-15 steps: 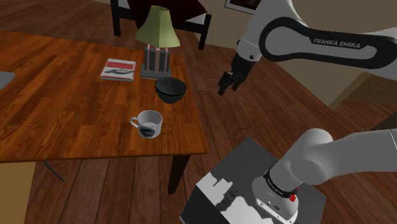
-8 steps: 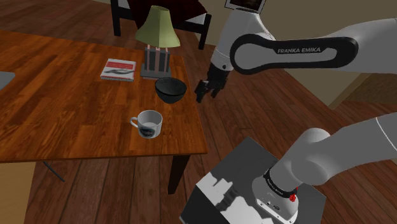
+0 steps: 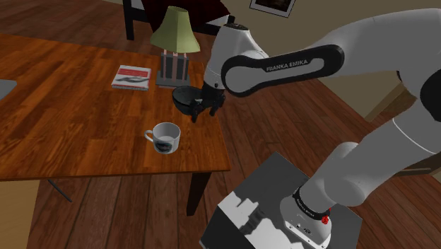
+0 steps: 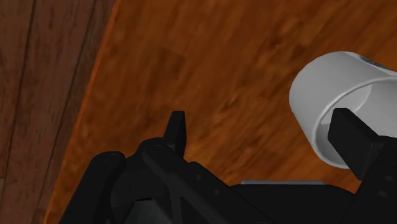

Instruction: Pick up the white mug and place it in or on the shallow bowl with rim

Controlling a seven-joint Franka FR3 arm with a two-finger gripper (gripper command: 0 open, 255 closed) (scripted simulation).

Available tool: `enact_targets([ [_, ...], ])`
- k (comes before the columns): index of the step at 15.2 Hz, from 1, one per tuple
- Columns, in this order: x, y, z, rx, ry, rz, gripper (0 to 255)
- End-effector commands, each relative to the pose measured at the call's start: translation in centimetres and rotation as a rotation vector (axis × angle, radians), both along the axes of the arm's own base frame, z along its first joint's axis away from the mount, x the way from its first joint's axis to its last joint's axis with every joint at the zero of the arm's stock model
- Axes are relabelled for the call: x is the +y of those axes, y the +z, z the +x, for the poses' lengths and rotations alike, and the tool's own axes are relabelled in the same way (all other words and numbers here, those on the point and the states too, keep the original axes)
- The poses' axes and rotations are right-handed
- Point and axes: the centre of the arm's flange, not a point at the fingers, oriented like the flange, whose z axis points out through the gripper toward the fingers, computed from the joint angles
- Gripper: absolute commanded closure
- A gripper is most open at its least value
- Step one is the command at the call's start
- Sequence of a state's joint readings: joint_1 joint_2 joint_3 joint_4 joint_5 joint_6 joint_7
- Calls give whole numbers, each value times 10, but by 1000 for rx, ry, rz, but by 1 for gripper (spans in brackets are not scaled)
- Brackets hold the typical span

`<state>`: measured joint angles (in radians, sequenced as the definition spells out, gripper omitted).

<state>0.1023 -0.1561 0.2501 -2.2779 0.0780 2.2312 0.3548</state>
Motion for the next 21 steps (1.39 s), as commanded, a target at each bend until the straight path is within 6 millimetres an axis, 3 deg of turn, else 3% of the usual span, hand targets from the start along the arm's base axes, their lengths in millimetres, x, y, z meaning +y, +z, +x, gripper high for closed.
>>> enact_targets([
  [1,17,-15,14,-2,1,4,0],
  [7,67,-53,55,-7,5,12,0],
  [15,70,-93,59,-7,5,12,0],
  [21,70,-93,59,-7,5,12,0],
])
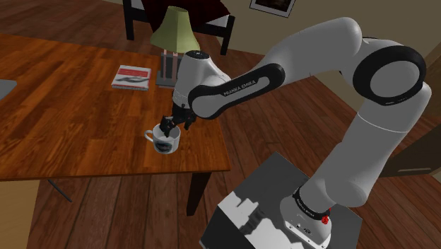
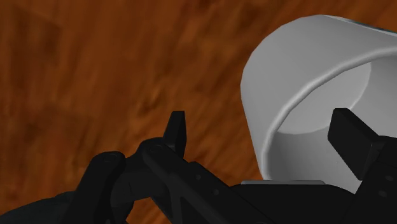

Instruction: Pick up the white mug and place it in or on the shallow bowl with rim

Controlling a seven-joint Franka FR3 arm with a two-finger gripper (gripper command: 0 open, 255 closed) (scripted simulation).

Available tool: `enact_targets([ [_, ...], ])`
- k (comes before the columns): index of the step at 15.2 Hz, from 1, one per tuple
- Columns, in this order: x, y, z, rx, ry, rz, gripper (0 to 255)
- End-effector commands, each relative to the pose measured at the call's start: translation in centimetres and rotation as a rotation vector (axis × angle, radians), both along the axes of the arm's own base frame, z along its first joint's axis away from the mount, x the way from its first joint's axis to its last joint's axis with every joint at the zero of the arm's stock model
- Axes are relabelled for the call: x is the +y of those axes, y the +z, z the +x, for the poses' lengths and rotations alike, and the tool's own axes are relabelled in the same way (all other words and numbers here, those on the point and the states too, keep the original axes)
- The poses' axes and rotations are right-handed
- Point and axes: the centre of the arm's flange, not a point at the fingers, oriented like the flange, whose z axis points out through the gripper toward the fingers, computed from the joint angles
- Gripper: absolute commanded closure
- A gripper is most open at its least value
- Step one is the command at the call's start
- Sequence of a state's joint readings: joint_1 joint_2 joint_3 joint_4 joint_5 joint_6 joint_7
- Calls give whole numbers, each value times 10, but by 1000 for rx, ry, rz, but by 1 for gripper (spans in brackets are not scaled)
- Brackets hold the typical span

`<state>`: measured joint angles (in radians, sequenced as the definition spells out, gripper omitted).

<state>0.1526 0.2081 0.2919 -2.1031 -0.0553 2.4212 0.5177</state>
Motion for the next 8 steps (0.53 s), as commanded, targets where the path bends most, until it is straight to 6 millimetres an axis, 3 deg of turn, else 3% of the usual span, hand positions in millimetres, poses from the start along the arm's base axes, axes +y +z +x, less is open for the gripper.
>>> enact_targets([
  [1,0,0,0,0,0,0,0],
  [2,0,0,0,0,0,0,255],
  [8,0,0,0,0,0,0,255],
])
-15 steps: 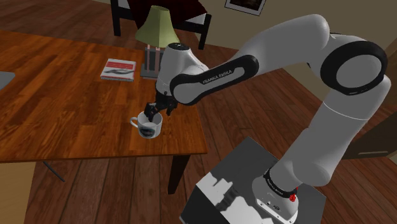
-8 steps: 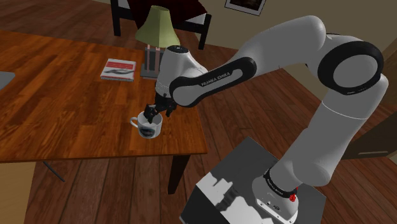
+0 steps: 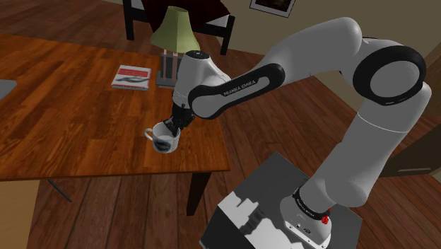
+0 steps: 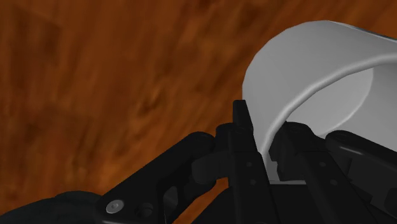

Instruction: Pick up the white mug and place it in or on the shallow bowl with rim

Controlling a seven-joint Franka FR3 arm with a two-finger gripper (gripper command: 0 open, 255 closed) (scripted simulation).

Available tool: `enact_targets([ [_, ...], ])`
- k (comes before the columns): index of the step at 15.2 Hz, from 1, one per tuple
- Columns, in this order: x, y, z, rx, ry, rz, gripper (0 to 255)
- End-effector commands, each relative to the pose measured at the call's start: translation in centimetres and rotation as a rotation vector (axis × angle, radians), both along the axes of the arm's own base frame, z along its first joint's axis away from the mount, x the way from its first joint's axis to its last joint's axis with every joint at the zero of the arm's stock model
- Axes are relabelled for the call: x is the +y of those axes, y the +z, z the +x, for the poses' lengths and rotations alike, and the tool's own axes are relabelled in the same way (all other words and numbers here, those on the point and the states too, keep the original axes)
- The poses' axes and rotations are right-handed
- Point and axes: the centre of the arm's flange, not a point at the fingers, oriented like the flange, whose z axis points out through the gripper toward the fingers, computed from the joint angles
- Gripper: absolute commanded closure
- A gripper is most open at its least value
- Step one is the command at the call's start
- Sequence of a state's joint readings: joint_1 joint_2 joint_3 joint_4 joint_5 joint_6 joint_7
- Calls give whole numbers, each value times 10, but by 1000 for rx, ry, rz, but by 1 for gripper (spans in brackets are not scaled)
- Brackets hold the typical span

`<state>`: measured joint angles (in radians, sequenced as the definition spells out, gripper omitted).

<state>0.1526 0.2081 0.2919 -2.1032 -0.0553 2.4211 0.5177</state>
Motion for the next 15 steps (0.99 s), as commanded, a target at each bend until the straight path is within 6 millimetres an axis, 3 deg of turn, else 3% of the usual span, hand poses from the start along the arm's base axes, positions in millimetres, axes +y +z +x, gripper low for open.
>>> enact_targets([
  [1,0,0,0,0,0,0,255],
  [3,0,0,0,0,0,0,255],
  [15,0,63,0,0,0,0,255],
])
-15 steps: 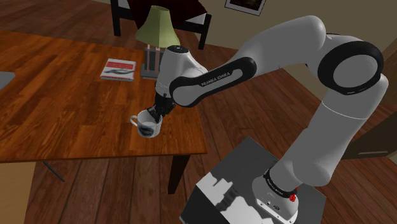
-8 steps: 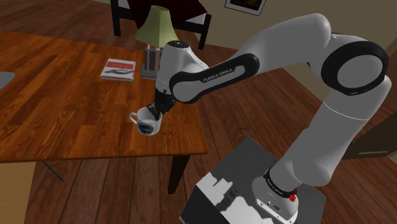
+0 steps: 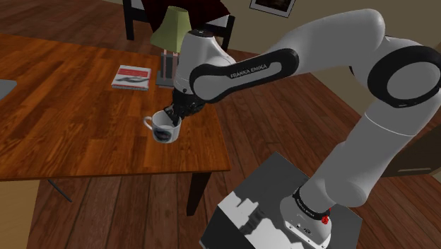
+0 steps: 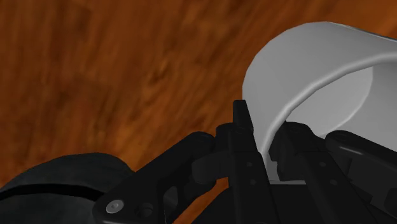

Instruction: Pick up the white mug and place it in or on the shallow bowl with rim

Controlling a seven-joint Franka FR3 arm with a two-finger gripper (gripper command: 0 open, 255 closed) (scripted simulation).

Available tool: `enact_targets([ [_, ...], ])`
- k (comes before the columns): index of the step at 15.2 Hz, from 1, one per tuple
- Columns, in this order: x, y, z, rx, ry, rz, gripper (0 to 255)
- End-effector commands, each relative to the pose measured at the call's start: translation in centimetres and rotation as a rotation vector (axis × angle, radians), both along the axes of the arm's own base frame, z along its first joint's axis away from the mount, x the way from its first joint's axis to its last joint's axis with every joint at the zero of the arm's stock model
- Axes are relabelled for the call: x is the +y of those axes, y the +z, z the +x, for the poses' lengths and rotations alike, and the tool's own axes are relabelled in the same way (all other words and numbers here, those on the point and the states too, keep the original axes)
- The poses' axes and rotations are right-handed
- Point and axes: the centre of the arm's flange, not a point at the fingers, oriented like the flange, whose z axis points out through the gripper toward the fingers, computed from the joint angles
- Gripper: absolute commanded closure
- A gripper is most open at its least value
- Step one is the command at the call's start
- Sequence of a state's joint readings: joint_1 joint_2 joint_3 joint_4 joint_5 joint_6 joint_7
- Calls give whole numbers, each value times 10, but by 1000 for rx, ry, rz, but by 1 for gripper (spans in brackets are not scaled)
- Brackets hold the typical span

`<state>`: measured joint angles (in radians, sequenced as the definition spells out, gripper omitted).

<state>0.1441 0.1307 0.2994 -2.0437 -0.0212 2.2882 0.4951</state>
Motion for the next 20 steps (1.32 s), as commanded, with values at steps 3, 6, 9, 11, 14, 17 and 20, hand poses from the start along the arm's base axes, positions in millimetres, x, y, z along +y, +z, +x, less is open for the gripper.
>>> enact_targets([
  [3,0,22,-1,0,0,0,255],
  [6,0,38,-1,0,0,0,255],
  [9,0,54,-1,0,0,0,255],
  [11,0,64,-1,0,0,0,255],
  [14,0,80,-1,0,0,0,255],
  [17,0,96,-1,0,0,0,255],
  [20,0,112,-1,0,0,0,255],
])
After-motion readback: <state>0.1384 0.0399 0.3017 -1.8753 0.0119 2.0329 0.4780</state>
